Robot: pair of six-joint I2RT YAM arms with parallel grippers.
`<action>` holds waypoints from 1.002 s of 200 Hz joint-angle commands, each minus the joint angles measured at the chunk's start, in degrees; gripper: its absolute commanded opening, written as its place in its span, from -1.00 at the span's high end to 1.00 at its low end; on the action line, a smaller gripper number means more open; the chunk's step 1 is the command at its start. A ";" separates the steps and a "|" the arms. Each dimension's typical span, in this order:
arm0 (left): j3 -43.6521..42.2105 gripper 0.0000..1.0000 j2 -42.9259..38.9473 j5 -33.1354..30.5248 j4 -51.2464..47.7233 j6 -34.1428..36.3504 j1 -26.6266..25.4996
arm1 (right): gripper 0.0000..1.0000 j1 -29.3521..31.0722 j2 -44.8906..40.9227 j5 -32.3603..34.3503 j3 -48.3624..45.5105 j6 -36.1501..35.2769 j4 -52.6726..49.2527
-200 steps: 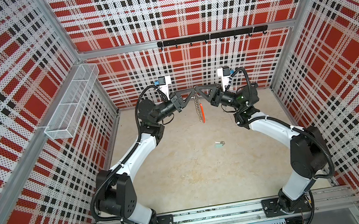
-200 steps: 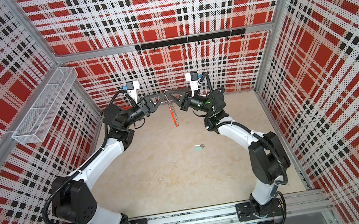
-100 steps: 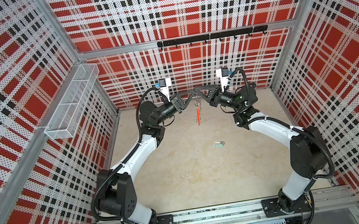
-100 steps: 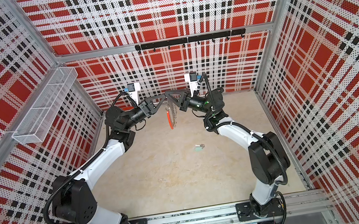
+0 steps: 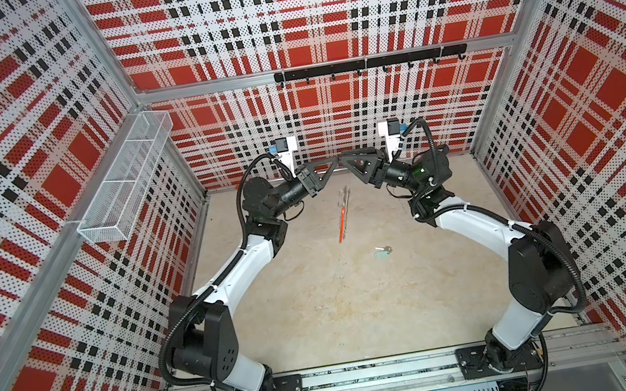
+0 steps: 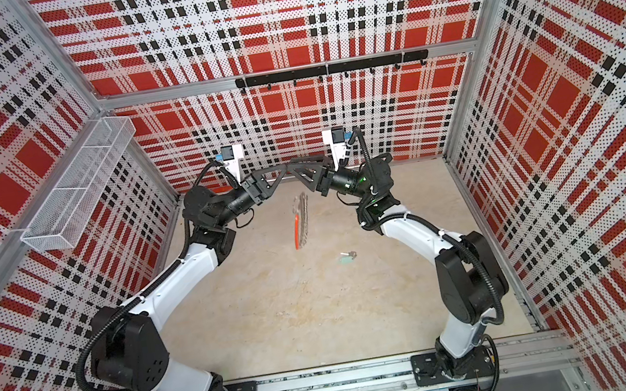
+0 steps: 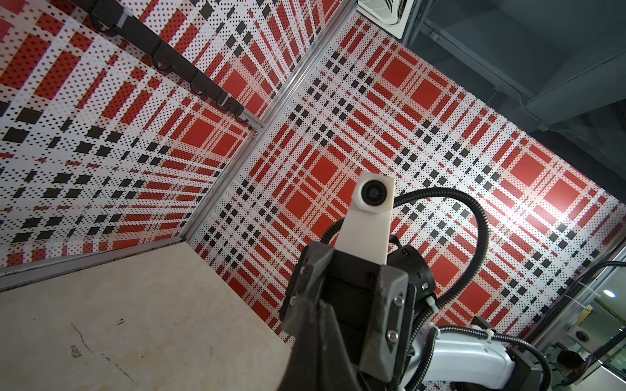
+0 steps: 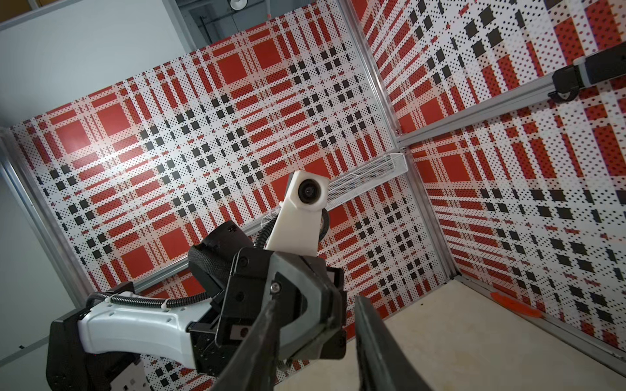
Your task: Put the keys on the keyring
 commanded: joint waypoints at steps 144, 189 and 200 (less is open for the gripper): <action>-11.72 0.56 -2.99 -35.15 -36.76 20.71 3.82 | 0.57 4.85 -0.01 33.60 -17.43 -15.09 -34.49; -16.41 0.56 -3.19 -39.01 -37.53 17.20 4.14 | 0.61 8.42 12.30 37.48 -6.29 -15.93 -40.30; -17.44 0.56 -3.49 -40.10 -37.71 16.52 4.38 | 0.62 8.80 15.18 36.08 -3.24 -15.99 -41.30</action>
